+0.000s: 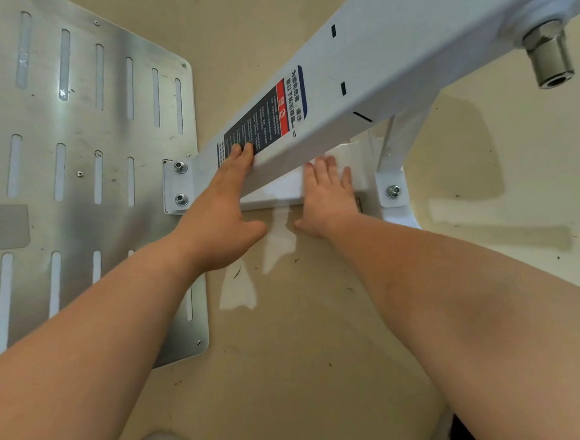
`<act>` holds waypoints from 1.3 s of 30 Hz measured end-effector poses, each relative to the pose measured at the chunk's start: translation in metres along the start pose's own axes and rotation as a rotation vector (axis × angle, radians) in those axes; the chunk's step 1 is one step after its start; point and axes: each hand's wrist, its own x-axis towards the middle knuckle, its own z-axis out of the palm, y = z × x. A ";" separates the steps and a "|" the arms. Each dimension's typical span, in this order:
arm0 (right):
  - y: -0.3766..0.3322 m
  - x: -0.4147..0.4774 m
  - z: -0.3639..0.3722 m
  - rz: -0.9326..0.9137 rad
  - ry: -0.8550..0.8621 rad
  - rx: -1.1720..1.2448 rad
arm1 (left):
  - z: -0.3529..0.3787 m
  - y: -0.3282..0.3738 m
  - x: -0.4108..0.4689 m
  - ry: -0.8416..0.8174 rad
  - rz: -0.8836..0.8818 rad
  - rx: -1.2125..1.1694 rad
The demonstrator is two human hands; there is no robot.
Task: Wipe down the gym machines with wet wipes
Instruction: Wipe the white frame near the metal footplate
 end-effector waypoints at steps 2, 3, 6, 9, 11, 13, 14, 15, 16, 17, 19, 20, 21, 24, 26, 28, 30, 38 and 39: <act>-0.019 0.001 0.002 -0.134 -0.015 -0.046 | 0.002 0.004 0.000 -0.008 -0.004 0.000; -0.029 -0.003 0.007 -0.203 -0.031 -0.061 | 0.002 0.004 0.000 -0.010 -0.010 0.001; -0.044 -0.022 0.027 -0.311 -0.054 -0.099 | 0.002 0.000 -0.001 0.000 -0.007 0.012; -0.025 -0.033 0.037 -0.240 -0.015 -0.085 | 0.000 -0.005 -0.002 0.001 0.004 0.008; -0.005 -0.035 0.039 -0.121 0.003 -0.065 | -0.001 -0.007 -0.003 -0.006 0.009 -0.005; 0.007 -0.031 0.034 -0.018 0.022 -0.040 | -0.002 -0.007 -0.003 -0.017 0.014 -0.007; 0.008 -0.026 0.030 0.016 0.027 -0.019 | -0.002 -0.006 -0.003 -0.022 0.013 -0.008; 0.006 -0.021 0.025 0.040 0.028 0.001 | -0.001 -0.004 -0.003 -0.027 0.010 -0.007; 0.000 -0.014 0.019 0.055 0.029 0.009 | 0.000 -0.002 -0.002 -0.029 0.007 -0.006; -0.008 -0.007 0.013 0.052 0.031 0.004 | 0.002 -0.001 -0.003 -0.029 0.006 -0.008; -0.029 0.007 0.002 -0.018 0.026 -0.029 | 0.003 0.001 -0.004 -0.024 -0.001 -0.017; -0.040 0.011 -0.003 -0.076 0.018 -0.049 | 0.001 0.001 -0.004 -0.023 -0.006 -0.017; -0.051 0.015 -0.005 -0.145 0.012 -0.070 | -0.001 0.000 -0.005 -0.025 -0.011 -0.017; -0.070 0.016 0.005 -0.330 0.013 -0.156 | -0.003 -0.004 -0.006 -0.029 -0.022 -0.018; -0.064 0.005 0.018 -0.381 0.035 -0.178 | -0.001 -0.007 -0.008 -0.015 -0.024 -0.029; -0.049 -0.011 0.027 -0.400 0.011 -0.166 | 0.004 -0.007 -0.009 0.013 -0.024 -0.032; -0.029 -0.028 0.033 -0.329 -0.008 -0.140 | 0.010 -0.006 -0.009 0.056 -0.019 -0.018; 0.008 -0.017 0.014 0.180 0.020 0.168 | 0.030 0.008 -0.005 0.155 -0.046 0.041; 0.006 -0.014 0.011 0.161 0.008 0.171 | 0.030 0.008 -0.005 0.153 -0.045 0.044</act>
